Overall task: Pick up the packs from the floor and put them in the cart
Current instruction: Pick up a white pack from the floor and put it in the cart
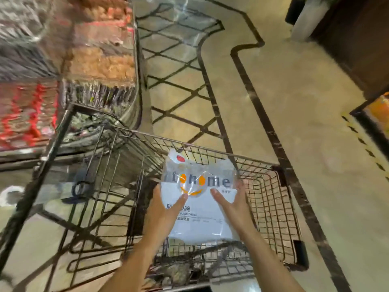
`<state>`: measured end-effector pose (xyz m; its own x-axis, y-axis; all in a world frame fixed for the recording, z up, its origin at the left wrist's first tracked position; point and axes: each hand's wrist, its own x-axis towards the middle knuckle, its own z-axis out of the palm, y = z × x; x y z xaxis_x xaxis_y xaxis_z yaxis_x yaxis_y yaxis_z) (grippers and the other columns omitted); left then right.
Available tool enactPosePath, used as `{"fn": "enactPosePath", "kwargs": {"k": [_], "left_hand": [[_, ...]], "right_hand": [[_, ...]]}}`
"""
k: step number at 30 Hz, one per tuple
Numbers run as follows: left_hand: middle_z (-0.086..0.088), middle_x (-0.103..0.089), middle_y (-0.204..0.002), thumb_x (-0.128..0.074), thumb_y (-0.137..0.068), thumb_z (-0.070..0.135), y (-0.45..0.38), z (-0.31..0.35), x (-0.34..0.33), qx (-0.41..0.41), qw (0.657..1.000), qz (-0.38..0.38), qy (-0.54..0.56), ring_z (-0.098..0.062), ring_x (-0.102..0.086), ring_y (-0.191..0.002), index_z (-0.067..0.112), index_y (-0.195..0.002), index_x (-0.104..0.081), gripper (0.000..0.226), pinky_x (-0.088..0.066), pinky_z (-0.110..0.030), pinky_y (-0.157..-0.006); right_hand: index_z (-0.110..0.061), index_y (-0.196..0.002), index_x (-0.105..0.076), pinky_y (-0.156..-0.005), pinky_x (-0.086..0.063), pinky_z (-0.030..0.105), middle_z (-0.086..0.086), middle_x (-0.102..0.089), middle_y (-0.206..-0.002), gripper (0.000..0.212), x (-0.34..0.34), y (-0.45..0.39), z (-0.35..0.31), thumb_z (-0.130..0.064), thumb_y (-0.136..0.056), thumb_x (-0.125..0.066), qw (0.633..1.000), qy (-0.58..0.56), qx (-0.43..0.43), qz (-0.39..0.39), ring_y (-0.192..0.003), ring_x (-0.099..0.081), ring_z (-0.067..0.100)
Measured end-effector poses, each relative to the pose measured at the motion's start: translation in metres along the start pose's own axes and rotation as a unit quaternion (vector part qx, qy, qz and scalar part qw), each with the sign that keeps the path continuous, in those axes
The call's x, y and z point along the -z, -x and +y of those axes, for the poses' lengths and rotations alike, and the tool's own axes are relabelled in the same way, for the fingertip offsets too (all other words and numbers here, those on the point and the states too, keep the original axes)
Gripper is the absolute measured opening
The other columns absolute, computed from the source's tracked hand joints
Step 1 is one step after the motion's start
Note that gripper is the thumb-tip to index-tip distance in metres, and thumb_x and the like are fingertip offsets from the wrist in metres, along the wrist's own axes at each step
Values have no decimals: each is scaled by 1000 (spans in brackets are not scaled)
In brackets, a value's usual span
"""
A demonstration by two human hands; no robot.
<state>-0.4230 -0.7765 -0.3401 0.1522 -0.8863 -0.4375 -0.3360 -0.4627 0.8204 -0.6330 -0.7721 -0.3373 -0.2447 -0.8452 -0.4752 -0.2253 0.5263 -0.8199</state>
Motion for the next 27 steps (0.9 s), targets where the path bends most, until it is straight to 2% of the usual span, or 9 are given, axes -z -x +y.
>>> {"fn": "enactPosePath", "kwargs": {"k": [3,6,10,12,15,17,20,24,27], "left_hand": [[21,-64,-119,-77,-82,57,-17,-36,-17,58,998,23,15,-15,-63,-114,37,-137,-48,65,-52,-31,-87],[8,-57,-145,-61,-65,92,-52,-89,-35,124,992,16,-12,-23,-58,-128,45,-152,-25,105,-50,-48,-104],[10,-53,-147,-65,-68,88,-101,-135,-57,137,990,-10,-21,-19,-54,-133,46,-150,-29,98,-48,-51,-107],[13,-50,-149,-68,-72,81,-124,-141,-69,119,992,-9,-34,-18,-51,-137,42,-151,-33,95,-47,-50,-108],[8,-45,-155,-66,-73,81,-156,-152,-86,123,989,-16,-79,-23,-44,-142,41,-155,-28,99,-43,-48,-111],[4,-50,-150,-63,-72,83,-174,-161,-95,121,985,-18,-121,-25,-48,-137,38,-153,-33,97,-45,-47,-107],[-9,-63,-134,-67,-81,66,-196,-173,-102,115,972,-5,-206,-32,-57,-125,23,-145,-47,79,-50,-43,-97],[-17,-69,-126,-71,-93,36,-203,-162,-104,118,965,-54,-227,-36,-66,-113,16,-149,-46,65,-49,-33,-81],[-15,-63,-134,-68,-96,32,-191,-140,-91,95,958,-88,-255,-34,-62,-120,15,-150,-46,61,-49,-33,-87]], "right_hand": [[-31,-161,-27,-117,-40,40,-9,-44,-158,104,-21,-37,28,-66,-79,-80,999,32,-25,-20,-142,-46,15],[-40,-157,-29,-106,-54,49,-1,-58,-148,119,-41,-80,66,-88,-58,-75,995,66,-62,-43,-126,-64,23],[-32,-160,-29,-97,-50,33,-3,-50,-152,97,-62,-127,110,-56,-82,-82,994,59,-79,-46,-123,-60,19],[-29,-161,-28,-99,-45,32,-5,-47,-153,92,-69,-145,130,-47,-87,-80,995,42,-83,-29,-126,-54,16],[-28,-162,-26,-102,-42,32,-8,-47,-148,91,-77,-171,157,-43,-89,-78,995,10,-97,-8,-129,-49,13],[-33,-164,-20,-114,-41,40,-5,-37,-163,100,-79,-192,173,-55,-85,-78,995,19,-93,-15,-145,-43,21],[-38,-163,-11,-123,-33,52,-7,-27,-164,115,-81,-217,191,-73,-77,-79,991,76,-86,-76,-152,-32,23],[-38,-157,-16,-120,-40,56,1,-35,-160,122,-76,-249,252,-82,-65,-81,967,149,-125,-165,-151,-38,32],[-29,-163,-15,-120,-40,57,8,-33,-165,123,-69,-254,249,-84,-68,-72,956,184,-123,-192,-152,-35,38]]}}
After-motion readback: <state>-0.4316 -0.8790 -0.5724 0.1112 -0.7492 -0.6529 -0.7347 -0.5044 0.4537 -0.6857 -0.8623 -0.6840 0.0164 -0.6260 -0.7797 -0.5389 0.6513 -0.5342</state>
